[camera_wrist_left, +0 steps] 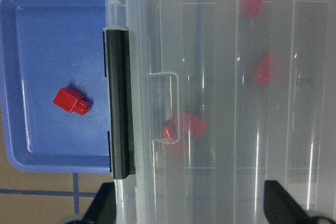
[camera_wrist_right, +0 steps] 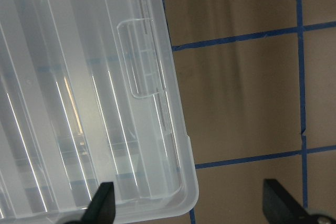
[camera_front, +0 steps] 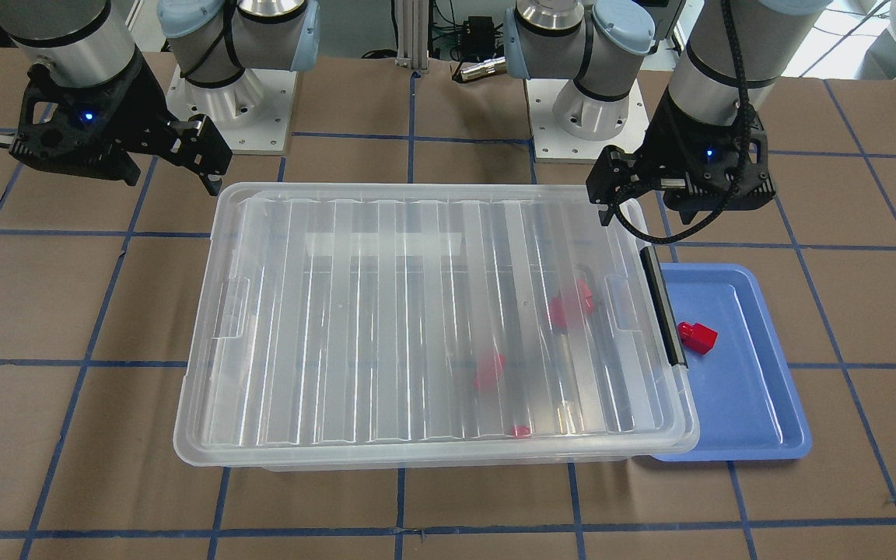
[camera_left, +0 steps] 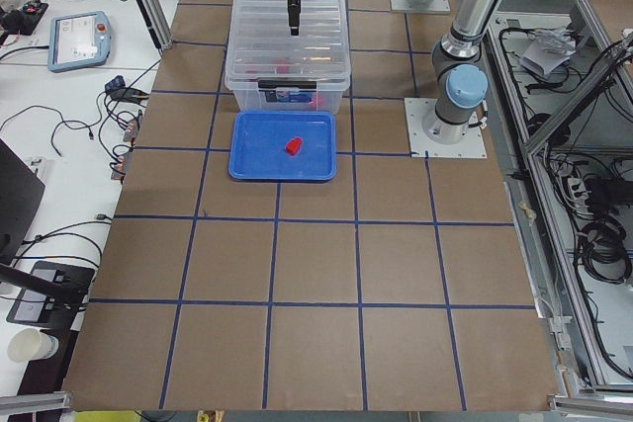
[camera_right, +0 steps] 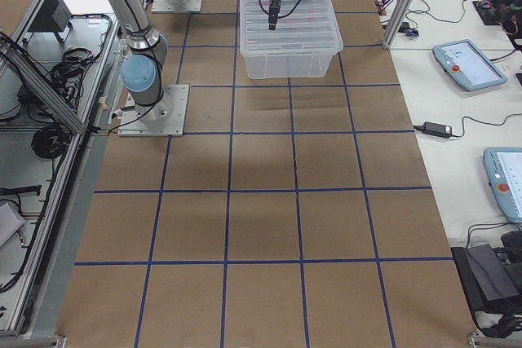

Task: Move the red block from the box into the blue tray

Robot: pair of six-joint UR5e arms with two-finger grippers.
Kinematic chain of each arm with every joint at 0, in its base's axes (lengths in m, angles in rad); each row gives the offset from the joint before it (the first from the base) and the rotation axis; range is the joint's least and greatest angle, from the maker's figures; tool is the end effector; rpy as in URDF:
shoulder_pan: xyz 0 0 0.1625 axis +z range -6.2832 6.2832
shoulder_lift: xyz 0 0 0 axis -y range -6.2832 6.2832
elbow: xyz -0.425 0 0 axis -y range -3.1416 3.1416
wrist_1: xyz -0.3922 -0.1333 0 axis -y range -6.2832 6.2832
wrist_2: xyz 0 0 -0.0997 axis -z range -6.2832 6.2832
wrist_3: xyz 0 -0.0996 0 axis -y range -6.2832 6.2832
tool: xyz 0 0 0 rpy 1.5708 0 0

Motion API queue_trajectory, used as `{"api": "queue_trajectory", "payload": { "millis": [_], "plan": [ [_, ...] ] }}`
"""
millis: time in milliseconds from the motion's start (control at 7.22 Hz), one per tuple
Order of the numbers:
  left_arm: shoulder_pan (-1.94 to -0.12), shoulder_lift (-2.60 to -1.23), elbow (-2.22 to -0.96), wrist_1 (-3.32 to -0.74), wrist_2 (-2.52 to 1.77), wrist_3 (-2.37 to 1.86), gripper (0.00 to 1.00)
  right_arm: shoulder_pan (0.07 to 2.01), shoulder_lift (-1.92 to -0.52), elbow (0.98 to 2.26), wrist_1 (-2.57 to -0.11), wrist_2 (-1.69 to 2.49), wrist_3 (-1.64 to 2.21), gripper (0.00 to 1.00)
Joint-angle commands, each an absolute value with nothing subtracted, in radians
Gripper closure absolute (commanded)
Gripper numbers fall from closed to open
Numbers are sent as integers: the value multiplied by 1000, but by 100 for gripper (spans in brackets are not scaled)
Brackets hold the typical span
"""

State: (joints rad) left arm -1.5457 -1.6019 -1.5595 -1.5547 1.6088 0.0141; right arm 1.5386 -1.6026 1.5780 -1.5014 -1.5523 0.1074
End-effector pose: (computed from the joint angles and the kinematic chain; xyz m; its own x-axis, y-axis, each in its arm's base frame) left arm -0.1168 -0.5078 0.4796 -0.9992 -0.0108 -0.0379 -0.0110 0.9999 0.0042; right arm 0.1198 -0.4778 0.4930 -0.9901 0.1399 -0.0136 0.1391 0.9892 0.0465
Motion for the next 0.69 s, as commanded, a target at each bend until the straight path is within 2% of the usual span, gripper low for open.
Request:
{"api": "queue_trajectory", "payload": {
  "millis": [0,554],
  "plan": [
    [-1548,-1609,-1559,-1552,1609,14,0,1539,-1606,1578,-1500,-1554,107,0],
    [-1549,-1609,-1559,-1554,1574,-11,0,1540,-1614,1578,-1497,-1554,107,0]
  ]
}}
